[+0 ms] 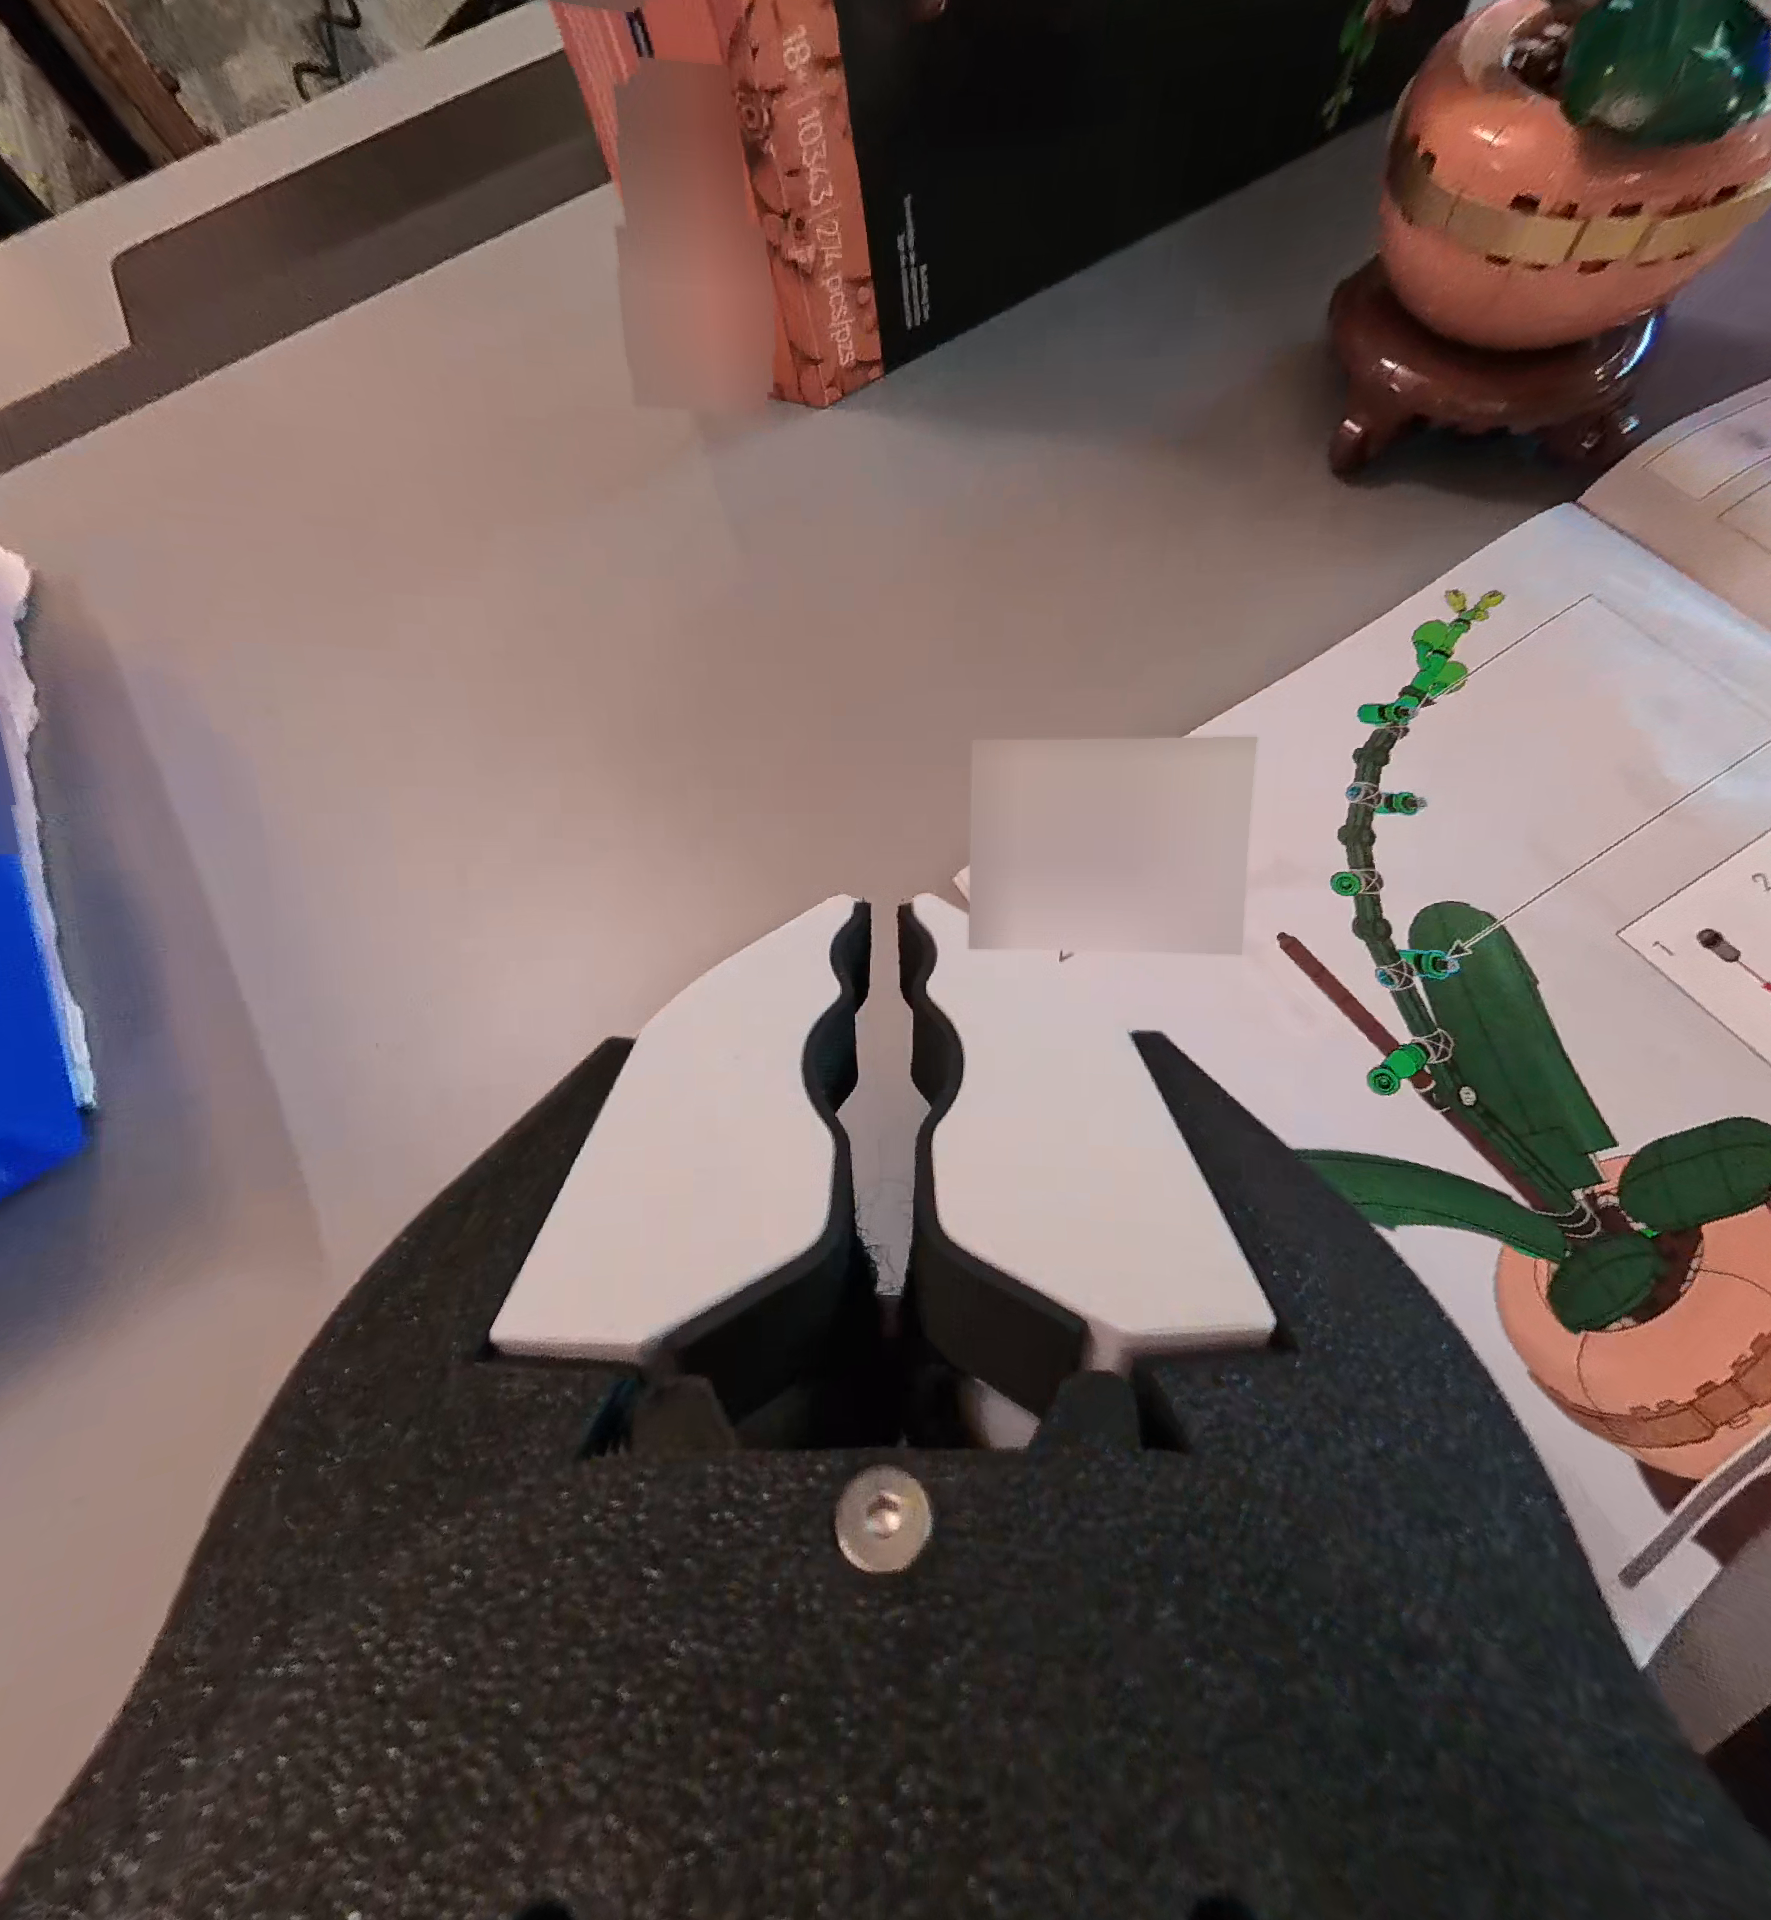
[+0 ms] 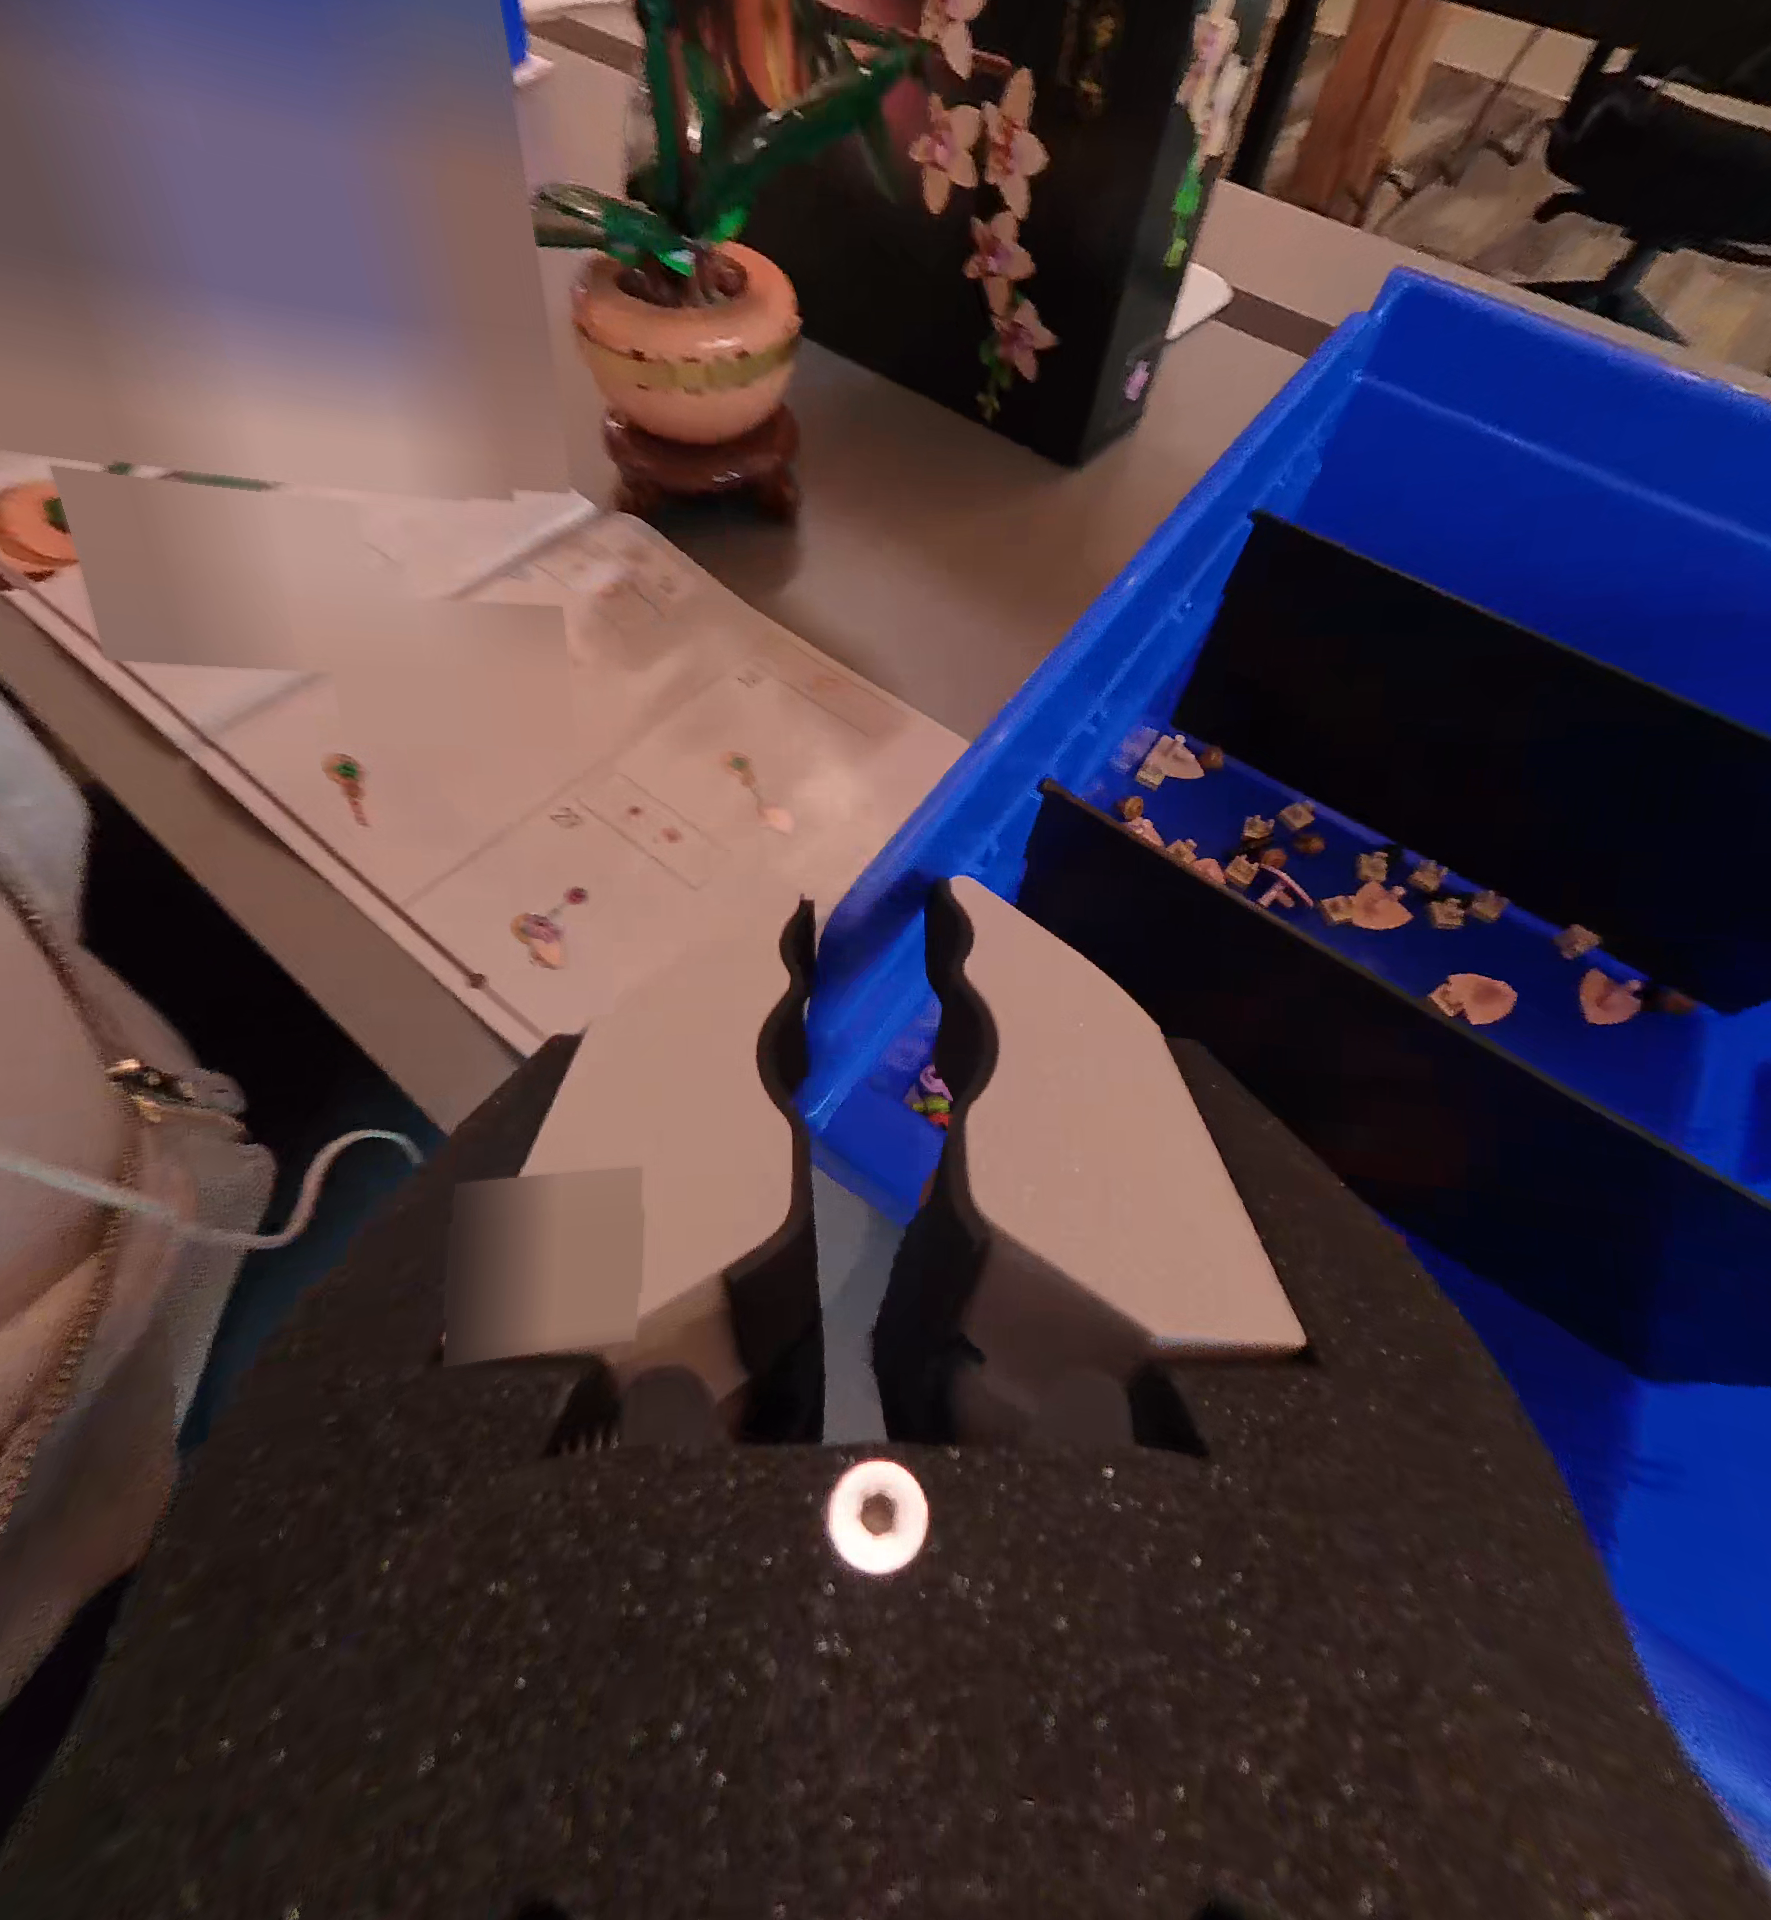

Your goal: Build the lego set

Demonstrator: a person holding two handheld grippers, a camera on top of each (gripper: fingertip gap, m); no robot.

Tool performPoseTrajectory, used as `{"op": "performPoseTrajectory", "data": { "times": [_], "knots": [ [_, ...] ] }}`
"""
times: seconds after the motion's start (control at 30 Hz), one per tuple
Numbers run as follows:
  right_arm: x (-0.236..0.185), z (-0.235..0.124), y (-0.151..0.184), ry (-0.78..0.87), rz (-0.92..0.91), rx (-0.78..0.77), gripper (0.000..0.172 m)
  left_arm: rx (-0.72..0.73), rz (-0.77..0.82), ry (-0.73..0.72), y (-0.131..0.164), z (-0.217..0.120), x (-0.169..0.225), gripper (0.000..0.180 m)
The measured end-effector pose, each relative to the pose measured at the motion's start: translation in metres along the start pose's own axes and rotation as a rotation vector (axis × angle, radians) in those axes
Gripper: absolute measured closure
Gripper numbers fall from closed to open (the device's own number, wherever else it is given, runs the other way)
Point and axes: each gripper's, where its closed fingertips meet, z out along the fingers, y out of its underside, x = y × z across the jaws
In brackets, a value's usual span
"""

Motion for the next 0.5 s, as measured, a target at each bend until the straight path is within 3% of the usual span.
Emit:
{"op": "performPoseTrajectory", "data": {
  "times": [0.17,0.27,0.4,0.5],
  "knots": [
    [-0.016,-0.013,-0.01,-0.186,-0.005,0.042,0.143,-0.02,0.051,-0.002,-0.004,0.002,0.002,0.175],
    [0.022,-0.037,-0.02,-0.158,0.071,0.055,0.145,-0.01,0.059,0.002,-0.006,0.0,0.004,0.175],
    [0.068,-0.042,0.021,-0.095,0.063,-0.29,0.153,-0.013,0.07,0.001,-0.002,-0.002,0.001,0.175],
    [0.074,-0.032,0.04,-0.098,0.005,-0.462,0.161,-0.02,0.081,-0.007,0.0,-0.005,-0.003,0.175]
  ]
}}
